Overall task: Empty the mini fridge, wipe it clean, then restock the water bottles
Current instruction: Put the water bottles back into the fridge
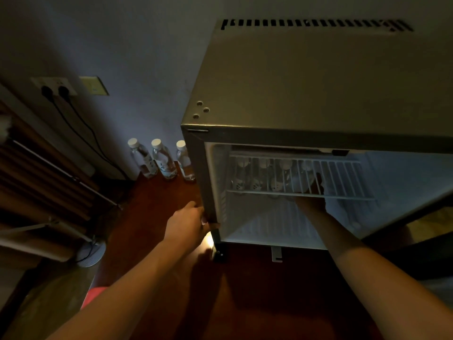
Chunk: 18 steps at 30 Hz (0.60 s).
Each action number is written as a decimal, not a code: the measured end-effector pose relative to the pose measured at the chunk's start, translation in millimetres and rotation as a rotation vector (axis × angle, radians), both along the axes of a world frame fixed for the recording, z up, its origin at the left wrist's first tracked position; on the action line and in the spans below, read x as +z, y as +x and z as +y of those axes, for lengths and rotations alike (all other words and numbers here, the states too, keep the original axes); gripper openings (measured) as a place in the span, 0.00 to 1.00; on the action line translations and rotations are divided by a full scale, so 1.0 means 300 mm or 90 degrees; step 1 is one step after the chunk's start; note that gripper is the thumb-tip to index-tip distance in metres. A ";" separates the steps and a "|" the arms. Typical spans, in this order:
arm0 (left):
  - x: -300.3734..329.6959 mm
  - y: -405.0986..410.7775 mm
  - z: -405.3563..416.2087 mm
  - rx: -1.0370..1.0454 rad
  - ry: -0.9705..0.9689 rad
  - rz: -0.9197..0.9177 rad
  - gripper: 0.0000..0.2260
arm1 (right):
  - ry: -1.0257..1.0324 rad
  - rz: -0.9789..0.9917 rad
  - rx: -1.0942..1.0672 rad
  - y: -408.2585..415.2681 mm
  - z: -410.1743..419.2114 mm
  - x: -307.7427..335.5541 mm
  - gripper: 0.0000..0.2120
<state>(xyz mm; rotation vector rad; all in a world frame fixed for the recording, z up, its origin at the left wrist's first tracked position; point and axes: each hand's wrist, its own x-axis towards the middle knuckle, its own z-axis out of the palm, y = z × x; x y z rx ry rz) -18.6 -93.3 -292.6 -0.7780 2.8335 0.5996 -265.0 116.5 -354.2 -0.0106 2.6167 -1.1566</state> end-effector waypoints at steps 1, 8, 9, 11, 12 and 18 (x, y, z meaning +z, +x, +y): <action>0.002 0.002 0.004 -0.002 0.001 0.004 0.16 | -0.005 -0.014 -0.005 0.002 0.003 -0.016 0.32; -0.020 0.042 -0.007 -0.025 0.014 0.037 0.16 | 0.117 -0.040 -0.025 0.158 0.026 0.028 0.33; -0.022 0.047 -0.013 -0.026 0.019 0.039 0.16 | 0.114 -0.035 -0.013 0.180 0.023 0.029 0.34; -0.023 0.058 -0.023 -0.026 0.028 0.055 0.16 | 0.099 -0.038 0.020 0.231 0.022 0.041 0.35; -0.024 0.062 -0.032 -0.028 0.032 0.064 0.16 | 0.095 -0.039 0.039 0.261 0.016 0.061 0.35; -0.020 0.114 -0.099 -0.045 0.042 0.073 0.16 | 0.177 -0.064 0.199 0.418 -0.091 0.140 0.22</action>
